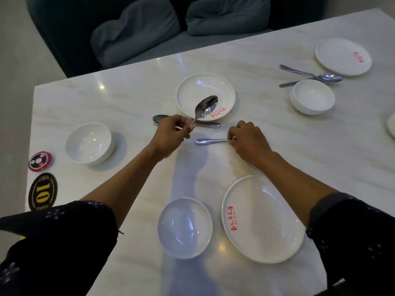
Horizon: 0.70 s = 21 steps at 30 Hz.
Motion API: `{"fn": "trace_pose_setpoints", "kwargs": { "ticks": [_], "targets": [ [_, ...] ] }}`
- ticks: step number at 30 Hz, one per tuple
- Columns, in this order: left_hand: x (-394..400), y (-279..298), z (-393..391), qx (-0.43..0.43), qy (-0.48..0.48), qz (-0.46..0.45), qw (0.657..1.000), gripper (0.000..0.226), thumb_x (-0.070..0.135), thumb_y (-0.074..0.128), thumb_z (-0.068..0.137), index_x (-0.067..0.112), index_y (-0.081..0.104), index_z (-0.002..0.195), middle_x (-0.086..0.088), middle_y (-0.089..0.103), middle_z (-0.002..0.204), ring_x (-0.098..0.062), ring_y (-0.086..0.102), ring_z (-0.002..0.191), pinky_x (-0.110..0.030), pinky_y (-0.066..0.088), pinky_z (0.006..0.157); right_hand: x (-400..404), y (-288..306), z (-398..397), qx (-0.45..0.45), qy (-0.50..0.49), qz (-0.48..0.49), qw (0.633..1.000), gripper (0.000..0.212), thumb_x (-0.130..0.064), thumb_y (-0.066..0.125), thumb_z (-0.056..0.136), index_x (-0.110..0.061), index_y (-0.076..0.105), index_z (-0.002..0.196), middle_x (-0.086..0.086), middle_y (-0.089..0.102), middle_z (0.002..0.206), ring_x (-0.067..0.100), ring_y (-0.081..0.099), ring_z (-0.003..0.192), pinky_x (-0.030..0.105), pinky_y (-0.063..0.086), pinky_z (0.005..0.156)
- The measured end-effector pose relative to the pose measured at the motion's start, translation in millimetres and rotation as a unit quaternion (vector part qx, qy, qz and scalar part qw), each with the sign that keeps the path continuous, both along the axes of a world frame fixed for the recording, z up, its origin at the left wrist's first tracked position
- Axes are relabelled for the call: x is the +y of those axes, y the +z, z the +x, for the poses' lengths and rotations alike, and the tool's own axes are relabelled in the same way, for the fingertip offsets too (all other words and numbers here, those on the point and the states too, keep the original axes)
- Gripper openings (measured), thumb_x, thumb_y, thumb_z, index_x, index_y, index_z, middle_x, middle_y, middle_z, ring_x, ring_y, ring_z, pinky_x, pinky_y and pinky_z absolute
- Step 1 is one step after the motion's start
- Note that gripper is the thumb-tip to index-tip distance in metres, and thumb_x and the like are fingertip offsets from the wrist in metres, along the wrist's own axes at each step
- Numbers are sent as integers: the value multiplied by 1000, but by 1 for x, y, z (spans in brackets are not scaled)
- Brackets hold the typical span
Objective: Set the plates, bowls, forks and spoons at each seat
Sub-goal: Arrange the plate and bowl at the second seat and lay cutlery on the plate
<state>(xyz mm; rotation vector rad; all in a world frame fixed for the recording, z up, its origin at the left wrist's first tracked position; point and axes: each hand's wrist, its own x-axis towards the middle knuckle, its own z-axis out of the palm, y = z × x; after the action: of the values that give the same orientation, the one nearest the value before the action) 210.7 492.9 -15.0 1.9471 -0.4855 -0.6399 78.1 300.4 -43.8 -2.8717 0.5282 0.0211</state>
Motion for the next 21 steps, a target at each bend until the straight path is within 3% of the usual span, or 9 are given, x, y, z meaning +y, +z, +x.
{"fn": "trace_pose_setpoints", "kwargs": {
  "ticks": [3, 6, 12, 17, 19, 21],
  "targets": [
    [6, -1, -11, 24, 32, -13, 999, 14, 24, 66, 90, 11, 62, 94, 1, 61, 81, -3, 64, 61, -16, 50, 59, 0, 4, 2, 38, 55, -30, 997, 10, -16, 51, 94, -13, 58, 100, 11, 58, 104, 32, 52, 98, 37, 37, 80],
    [5, 6, -31, 55, 52, -47, 996, 10, 19, 65, 90, 9, 63, 89, 1, 60, 74, -6, 62, 61, -16, 50, 59, 2, 11, -2, 53, 34, 40, 997, 7, -14, 49, 94, -13, 55, 97, 11, 58, 102, 31, 53, 94, 37, 40, 75],
    [-7, 42, -77, 125, 136, -119, 975, 17, 15, 63, 91, 17, 63, 74, 1, 62, 70, -12, 62, 67, -22, 51, 68, 8, 36, -32, -44, -64, 190, 979, 7, -16, 57, 91, -14, 59, 97, 5, 64, 90, 25, 58, 79, 34, 47, 71],
    [-5, 71, -133, 139, 165, -153, 965, 5, 16, 63, 92, 15, 66, 89, -1, 63, 76, -12, 62, 71, -21, 53, 70, 10, 69, -80, -150, -158, 339, 915, 12, -13, 64, 86, -10, 66, 97, 0, 60, 70, 13, 60, 49, 31, 57, 57],
    [-4, 73, -159, 147, 176, -146, 962, 10, 17, 64, 91, 10, 68, 98, -2, 64, 77, -12, 62, 71, -22, 52, 70, 12, 81, -105, -170, -174, 374, 895, 9, -13, 66, 87, -7, 65, 94, -2, 59, 69, 14, 62, 52, 21, 54, 52],
    [-3, 70, -186, 158, 192, -136, 959, 15, 17, 64, 91, 7, 68, 102, -2, 64, 75, -12, 61, 69, -24, 51, 68, 14, 87, -131, -180, -156, 368, 899, 8, -16, 65, 88, -8, 64, 90, -1, 61, 69, 12, 64, 55, 16, 51, 54]
  ]
}}
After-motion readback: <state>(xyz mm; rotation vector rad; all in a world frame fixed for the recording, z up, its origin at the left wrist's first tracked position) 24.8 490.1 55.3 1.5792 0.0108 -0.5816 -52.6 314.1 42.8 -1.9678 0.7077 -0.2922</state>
